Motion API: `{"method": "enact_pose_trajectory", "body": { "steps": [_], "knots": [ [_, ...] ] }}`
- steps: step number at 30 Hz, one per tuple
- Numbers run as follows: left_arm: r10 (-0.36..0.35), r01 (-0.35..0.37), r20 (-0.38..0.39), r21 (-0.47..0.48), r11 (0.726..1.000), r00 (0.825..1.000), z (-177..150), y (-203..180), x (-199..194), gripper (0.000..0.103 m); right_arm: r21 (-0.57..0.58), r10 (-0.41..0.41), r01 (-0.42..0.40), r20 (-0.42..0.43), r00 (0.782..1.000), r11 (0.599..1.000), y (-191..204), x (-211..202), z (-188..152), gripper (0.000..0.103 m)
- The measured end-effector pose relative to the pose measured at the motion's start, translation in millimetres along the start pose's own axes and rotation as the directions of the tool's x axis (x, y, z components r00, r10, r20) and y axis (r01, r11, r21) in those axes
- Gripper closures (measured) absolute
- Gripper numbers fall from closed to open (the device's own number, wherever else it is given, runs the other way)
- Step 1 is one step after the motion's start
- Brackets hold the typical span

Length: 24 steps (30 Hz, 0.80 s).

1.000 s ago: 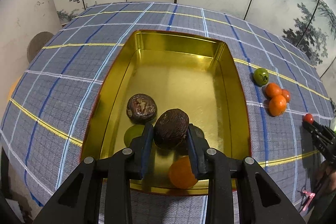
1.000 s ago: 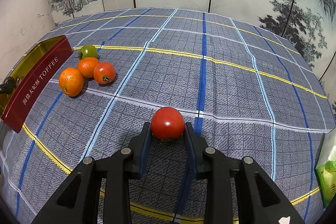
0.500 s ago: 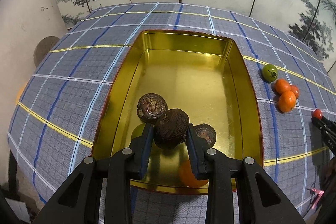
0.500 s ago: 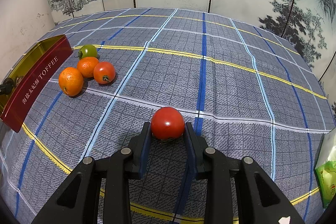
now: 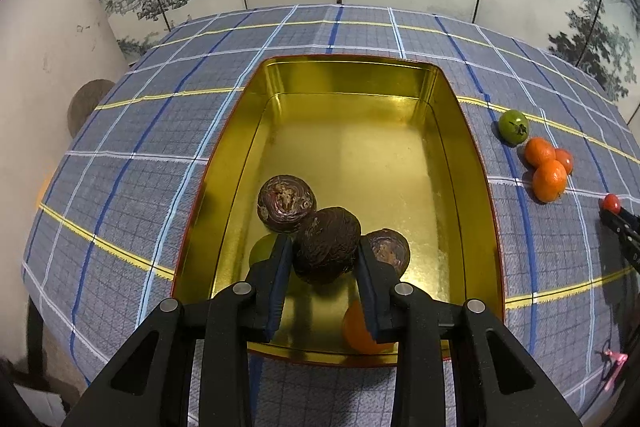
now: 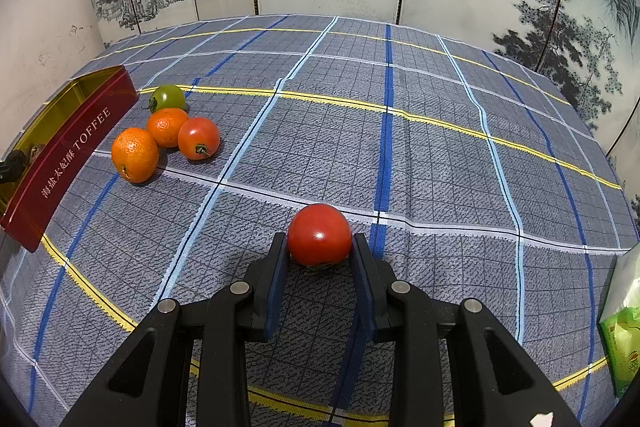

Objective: Organize fruits
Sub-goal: 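Carry the passion fruit into the gold tin with the left gripper, then open the left gripper to release the passion fruit in the tin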

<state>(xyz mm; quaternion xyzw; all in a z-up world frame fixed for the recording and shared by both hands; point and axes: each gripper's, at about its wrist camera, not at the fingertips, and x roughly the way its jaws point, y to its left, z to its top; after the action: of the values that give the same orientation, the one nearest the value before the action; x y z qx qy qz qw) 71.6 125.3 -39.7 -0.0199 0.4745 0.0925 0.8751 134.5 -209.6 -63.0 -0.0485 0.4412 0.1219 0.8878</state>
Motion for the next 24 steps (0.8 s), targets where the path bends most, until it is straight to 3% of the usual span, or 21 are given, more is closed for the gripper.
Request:
{"method": "enact_pose_trajectory", "body": {
  "steps": [13, 24],
  "knots": [
    [-0.018, 0.018, -0.011, 0.012, 1.0, 1.0, 1, -2, -1, 0.069, 0.0, -0.005, 0.005, 0.0, 1.0, 1.0, 1, 0, 0, 0.074],
    [-0.047, 0.047, 0.024, 0.016, 0.999, 0.999, 0, 0, -12, 0.052, 0.007, -0.04, 0.04, -0.012, 0.999, 0.999, 4, -2, 1, 0.075]
  ]
}}
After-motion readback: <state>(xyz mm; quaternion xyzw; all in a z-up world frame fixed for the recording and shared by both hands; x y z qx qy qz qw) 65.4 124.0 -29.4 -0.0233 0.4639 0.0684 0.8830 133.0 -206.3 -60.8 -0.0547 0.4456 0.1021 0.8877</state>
